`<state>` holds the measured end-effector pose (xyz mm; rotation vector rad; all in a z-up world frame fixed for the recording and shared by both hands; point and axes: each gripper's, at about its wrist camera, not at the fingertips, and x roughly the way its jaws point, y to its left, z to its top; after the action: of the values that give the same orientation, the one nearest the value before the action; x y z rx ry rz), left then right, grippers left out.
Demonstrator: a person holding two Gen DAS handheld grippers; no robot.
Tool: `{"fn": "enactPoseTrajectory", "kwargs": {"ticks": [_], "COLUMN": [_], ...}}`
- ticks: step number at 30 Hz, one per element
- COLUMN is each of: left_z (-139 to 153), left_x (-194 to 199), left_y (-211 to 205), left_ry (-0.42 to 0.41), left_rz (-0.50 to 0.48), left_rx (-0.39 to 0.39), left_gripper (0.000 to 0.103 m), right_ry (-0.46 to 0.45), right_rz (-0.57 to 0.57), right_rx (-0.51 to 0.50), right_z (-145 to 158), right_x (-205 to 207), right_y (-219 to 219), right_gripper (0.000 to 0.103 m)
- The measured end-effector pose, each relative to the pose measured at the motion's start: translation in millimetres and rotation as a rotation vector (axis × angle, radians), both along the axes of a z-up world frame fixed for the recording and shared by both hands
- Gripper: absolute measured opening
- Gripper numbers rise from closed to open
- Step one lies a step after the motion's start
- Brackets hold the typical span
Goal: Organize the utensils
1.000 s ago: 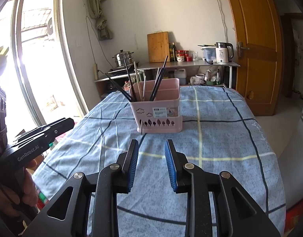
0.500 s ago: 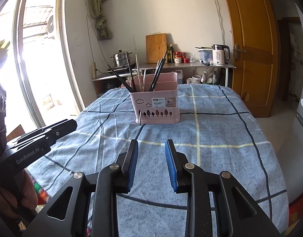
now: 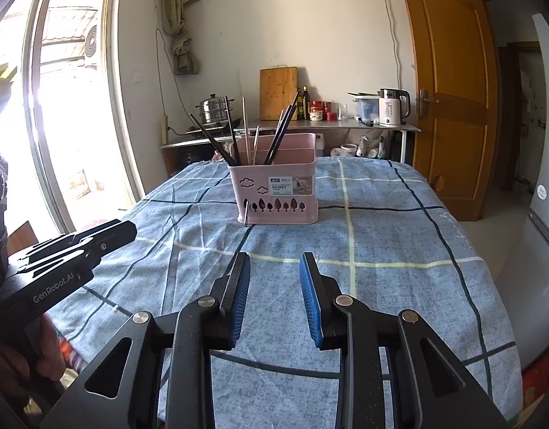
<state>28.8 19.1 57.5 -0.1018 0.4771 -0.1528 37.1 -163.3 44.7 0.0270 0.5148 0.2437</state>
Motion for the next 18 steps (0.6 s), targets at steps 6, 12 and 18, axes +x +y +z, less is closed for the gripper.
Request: {"fn": "enactPoseTrajectory", "kwargs": {"ticks": [6, 12, 18], "left_z": [-5.6, -8.5, -9.5], "left_x": [0.2, 1.0, 1.2], "left_y": [-3.5, -5.3, -4.6], "left_ry": [0.001, 0.007, 0.008], "left_rz": [-0.008, -0.014, -0.013], "left_rx": [0.014, 0.010, 0.009], "left_gripper": [0.021, 0.021, 0.021], "right_ry": [-0.016, -0.019, -0.014], "right_rz": [-0.003, -0.004, -0.001], "right_rx": [-0.008, -0.013, -0.008], "right_z": [-0.2, 0.1, 0.1], "right_x": [-1.3, -3.7, -3.8], "right_y": [0.9, 2.4, 3.3], "right_gripper": [0.030, 0.030, 0.030]}}
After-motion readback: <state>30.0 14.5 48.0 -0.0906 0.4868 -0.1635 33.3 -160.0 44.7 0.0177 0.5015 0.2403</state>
